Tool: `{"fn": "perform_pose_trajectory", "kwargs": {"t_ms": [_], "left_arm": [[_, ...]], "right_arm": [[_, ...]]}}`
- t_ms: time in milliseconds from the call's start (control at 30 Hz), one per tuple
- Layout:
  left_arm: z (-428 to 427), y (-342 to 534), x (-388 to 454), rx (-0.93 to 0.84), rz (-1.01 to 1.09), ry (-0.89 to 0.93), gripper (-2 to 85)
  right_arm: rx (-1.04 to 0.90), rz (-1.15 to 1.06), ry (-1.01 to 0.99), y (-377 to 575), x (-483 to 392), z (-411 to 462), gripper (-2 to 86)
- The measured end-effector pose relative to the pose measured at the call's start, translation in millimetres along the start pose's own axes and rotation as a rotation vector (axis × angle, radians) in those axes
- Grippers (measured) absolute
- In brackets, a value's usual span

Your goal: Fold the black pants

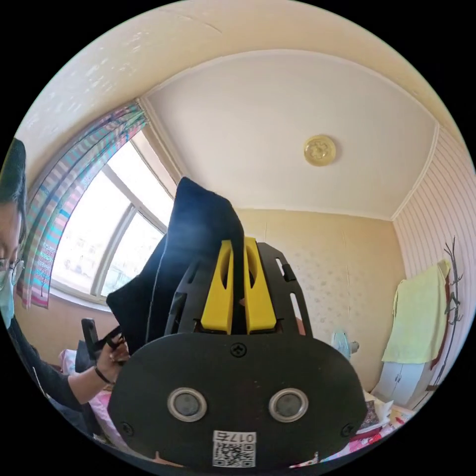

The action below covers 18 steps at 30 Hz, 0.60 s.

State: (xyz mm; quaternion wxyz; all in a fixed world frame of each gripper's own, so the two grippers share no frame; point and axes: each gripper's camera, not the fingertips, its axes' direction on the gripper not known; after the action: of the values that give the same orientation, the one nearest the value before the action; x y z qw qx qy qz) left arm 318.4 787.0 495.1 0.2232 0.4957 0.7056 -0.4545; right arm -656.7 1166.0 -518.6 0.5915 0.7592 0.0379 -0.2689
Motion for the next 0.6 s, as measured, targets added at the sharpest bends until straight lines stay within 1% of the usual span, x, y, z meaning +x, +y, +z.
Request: {"fn": "perform_pose_trajectory", "kwargs": {"t_ms": [67, 100, 133, 167, 233, 267, 333, 433, 533, 600], "left_arm": [[11.8, -50.9, 30.2, 0.047, 0.052, -0.024, 1.5], [20.4, -83.3, 56.0, 0.070, 0.104, -0.069, 1.4], [29.5, -113.0, 82.1, 0.088, 0.148, -0.117, 1.4], [34.6, -127.7, 95.2, 0.091, 0.170, -0.140, 1.4], [54.6, -179.9, 144.1, 0.102, 0.287, -0.171, 1.4], [59.1, -190.9, 155.8, 0.106, 0.330, -0.172, 1.4], [75.2, -226.5, 200.2, 0.133, 0.496, -0.224, 1.6], [87.8, -258.3, 236.2, 0.186, 0.609, -0.311, 1.8], [96.9, -279.2, 247.2, 0.196, 0.683, -0.312, 2.0], [107.4, -281.6, 243.6, 0.173, 0.715, -0.352, 2.3]], "right_arm": [[-0.008, -0.070, 0.013, -30.0, 2.9, -0.1, 3.3], [-0.029, -0.106, 0.026, -50.0, 7.1, 2.3, 3.2], [-0.045, -0.117, 0.028, -59.8, 10.4, 4.3, 3.1], [-0.073, -0.129, 0.029, -78.0, 18.7, 8.6, 3.1], [-0.096, -0.126, 0.032, -99.1, 33.1, 14.6, 3.0], [-0.096, -0.121, 0.038, -109.7, 42.4, 17.5, 2.9], [-0.094, -0.112, 0.024, -123.0, 55.5, 22.7, 2.8], [-0.108, -0.097, -0.075, -137.6, 70.5, 36.5, 2.7], [-0.176, -0.087, -0.111, -138.9, 78.4, 63.2, 2.7], [-0.219, -0.096, -0.111, -116.2, 85.4, 99.0, 2.6]]}}
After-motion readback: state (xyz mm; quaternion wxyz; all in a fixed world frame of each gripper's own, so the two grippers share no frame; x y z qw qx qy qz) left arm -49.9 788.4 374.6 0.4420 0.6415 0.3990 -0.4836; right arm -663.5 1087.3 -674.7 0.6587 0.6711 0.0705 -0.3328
